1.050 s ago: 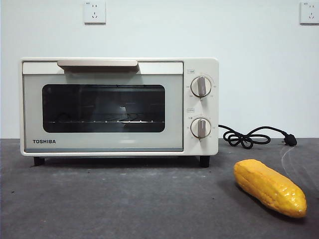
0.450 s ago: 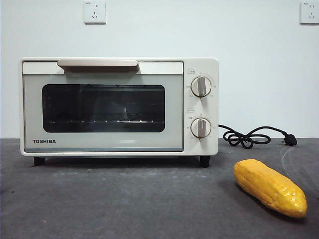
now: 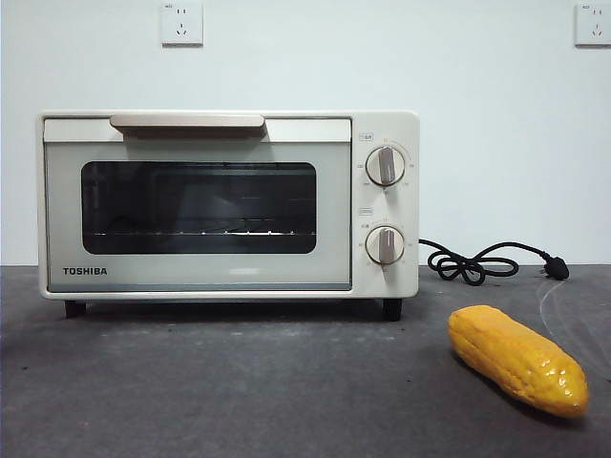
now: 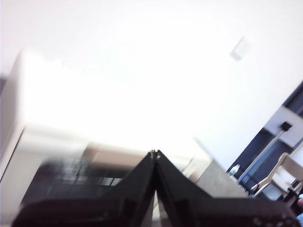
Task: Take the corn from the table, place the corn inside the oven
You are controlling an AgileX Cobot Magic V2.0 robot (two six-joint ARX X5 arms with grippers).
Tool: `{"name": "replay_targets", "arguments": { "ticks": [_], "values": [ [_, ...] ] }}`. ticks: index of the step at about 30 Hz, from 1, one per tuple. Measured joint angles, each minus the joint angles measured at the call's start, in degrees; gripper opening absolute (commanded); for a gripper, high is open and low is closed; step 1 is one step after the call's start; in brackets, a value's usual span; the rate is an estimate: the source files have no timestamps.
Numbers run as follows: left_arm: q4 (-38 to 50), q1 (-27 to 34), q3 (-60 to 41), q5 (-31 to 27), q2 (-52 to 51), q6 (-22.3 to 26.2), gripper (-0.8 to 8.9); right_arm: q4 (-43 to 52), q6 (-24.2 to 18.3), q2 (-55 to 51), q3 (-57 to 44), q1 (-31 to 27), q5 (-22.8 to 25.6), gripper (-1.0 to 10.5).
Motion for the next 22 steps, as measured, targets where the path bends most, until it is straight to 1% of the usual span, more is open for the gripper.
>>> {"name": "replay_targets", "arguments": {
  "ticks": [2,5,7,10,12,14,17,19,22],
  "values": [
    [0.0,0.0,4.0,0.9,2.1,0.2,-0.03,0.0,-1.0,2.6,3.8,0.0,-2.7,0.0],
    [-0.5,0.0,9.9,4.1,5.8,1.2,-0.04,0.0,-2.3,7.7,9.8,0.0,-8.3,0.0],
    [-1.7,0.0,13.7,6.3,8.3,2.0,-0.03,-0.1,-2.8,11.5,13.9,0.0,-12.6,0.3],
    [-3.8,0.0,18.4,9.2,11.9,2.9,-0.03,-0.7,-3.2,17.1,19.6,0.0,-18.6,1.7],
    [-5.2,0.0,21.0,11.1,14.1,3.7,-0.03,-2.4,-3.3,20.5,23.2,0.0,-21.2,2.5],
    [-7.0,0.0,23.3,12.5,15.9,4.0,-0.03,-4.8,-3.5,23.7,26.6,0.0,-22.6,3.3],
    [-8.7,-0.2,25.8,14.4,18.0,4.8,-0.03,-10.3,-5.1,28.4,31.3,0.0,-22.8,4.2],
    [-10.3,-0.5,27.0,14.9,19.1,5.4,-0.03,-15.5,-7.3,31.5,34.1,0.0,-22.6,4.5],
    [-11.2,-1.2,27.4,14.9,20.2,5.8,-0.03,-23.6,-11.5,35.2,36.7,0.0,-21.9,4.5]
  ]
}}
